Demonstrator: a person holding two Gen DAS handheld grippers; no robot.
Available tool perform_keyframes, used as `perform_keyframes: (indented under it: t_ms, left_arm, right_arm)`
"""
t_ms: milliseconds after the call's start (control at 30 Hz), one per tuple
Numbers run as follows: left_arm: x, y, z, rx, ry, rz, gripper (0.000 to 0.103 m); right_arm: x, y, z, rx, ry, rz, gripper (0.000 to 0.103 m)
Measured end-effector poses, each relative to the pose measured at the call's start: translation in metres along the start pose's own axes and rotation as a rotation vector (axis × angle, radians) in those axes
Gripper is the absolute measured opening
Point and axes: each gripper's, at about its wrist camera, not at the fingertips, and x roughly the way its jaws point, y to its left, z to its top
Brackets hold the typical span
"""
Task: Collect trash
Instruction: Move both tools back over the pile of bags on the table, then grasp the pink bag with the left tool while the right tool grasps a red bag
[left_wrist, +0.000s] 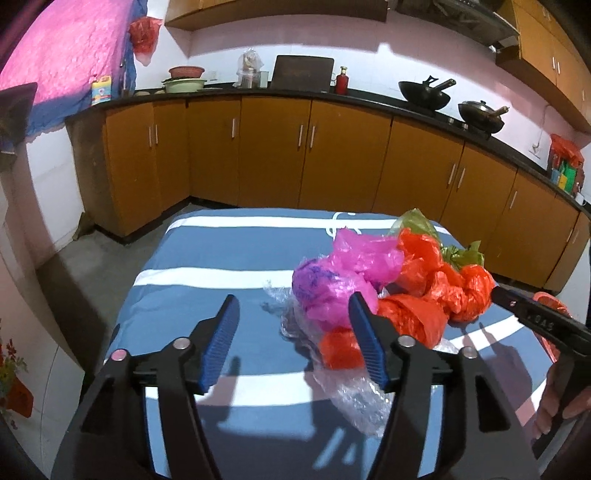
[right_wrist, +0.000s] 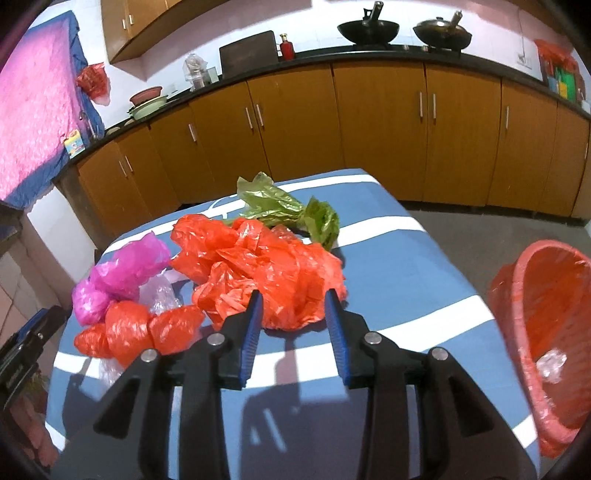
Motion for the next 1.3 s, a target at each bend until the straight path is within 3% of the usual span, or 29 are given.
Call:
perform_keyframes:
  t_ms: [333, 400, 567, 833, 1067, 1300]
  left_arm:
    - [0.018, -0.009, 0.009, 0.015, 0.011, -0.041, 0.067]
    - [0.019, -0.011, 0.010, 0.019, 0.011, -0.047, 0.067]
    - [0.025, -0.018, 0.010, 0.035, 0.024, -0.051, 0.067]
    - [0.033, -0.019, 0.005, 0.030, 0.062, -0.047, 0.067]
    - [0.042, -0.020, 0.001, 0.025, 0.107, -0.052, 0.042]
    - [0.037, -0.018, 0.007, 0.018, 0.095, -0.035, 0.031]
  right_arm:
    - [0.023, 0.014, 0.001, -0.020, 0.015, -0.045, 0.034]
    - [0.028, 0.011, 0.000, -0.005, 0.033, -0.045, 0.023]
    - [0.032, 0.012, -0.003, -0.011, 0.035, -0.039, 0.012]
    - [0.022, 0.010, -0.010, -0.041, 0.012, -0.061, 0.009]
    - [0.014, 0.002, -0.012, -0.037, 0.017, -0.060, 0.009]
    - [0.007, -0.003, -0.012, -0.036, 0.011, -0.060, 0.009]
